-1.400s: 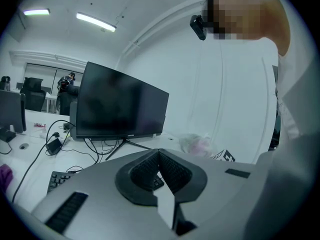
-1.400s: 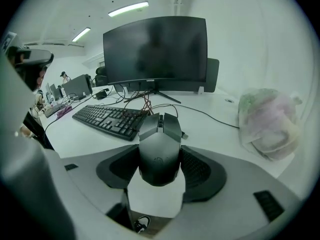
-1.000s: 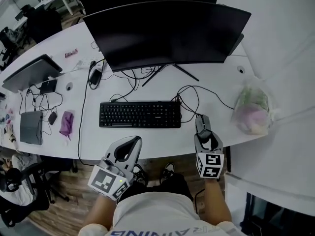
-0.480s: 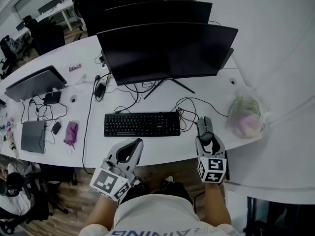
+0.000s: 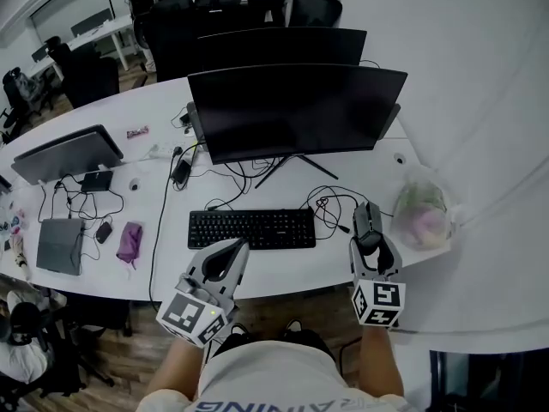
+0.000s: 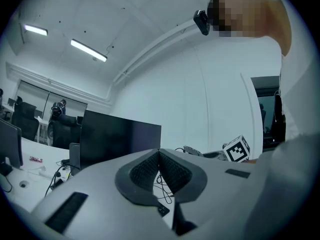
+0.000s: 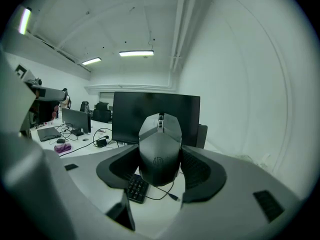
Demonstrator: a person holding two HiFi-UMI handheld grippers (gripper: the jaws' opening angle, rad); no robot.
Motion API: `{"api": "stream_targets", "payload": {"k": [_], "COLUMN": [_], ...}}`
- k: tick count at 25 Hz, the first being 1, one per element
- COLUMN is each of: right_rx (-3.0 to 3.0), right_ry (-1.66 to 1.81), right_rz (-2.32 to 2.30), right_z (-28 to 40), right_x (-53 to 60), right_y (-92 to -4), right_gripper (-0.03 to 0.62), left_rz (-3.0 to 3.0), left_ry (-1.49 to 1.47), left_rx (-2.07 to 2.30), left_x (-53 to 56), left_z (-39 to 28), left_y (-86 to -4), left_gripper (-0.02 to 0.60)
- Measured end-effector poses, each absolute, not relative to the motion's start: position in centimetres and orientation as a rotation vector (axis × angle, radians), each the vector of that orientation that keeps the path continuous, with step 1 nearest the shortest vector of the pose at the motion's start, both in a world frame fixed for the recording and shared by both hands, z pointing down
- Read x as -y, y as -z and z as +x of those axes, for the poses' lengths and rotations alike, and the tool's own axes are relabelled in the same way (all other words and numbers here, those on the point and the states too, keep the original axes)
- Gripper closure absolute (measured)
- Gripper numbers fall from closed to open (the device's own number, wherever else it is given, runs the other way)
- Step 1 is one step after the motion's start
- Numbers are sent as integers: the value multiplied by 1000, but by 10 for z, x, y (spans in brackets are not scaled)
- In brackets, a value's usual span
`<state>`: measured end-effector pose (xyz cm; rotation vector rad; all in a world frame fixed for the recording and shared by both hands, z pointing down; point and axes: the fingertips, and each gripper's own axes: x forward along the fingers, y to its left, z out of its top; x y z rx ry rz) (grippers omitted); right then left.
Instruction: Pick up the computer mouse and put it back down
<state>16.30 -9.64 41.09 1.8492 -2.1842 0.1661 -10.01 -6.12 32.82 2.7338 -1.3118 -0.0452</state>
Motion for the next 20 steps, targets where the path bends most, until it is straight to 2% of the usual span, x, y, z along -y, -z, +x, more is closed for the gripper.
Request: {"api": "stream_targets", "payload": {"k": [20], "right_rx": [2325], "right_ry": [114], "right_rz": [1989], "right_z": [150], "right_x": [71], "right_y": [-292], "right_gripper": [321], "left_rz": [2801], "left_ry": [175], "left_rx": [1314], "left_x": [55], "left_z": [-112], "left_y": [-298], "left_gripper": [575]}}
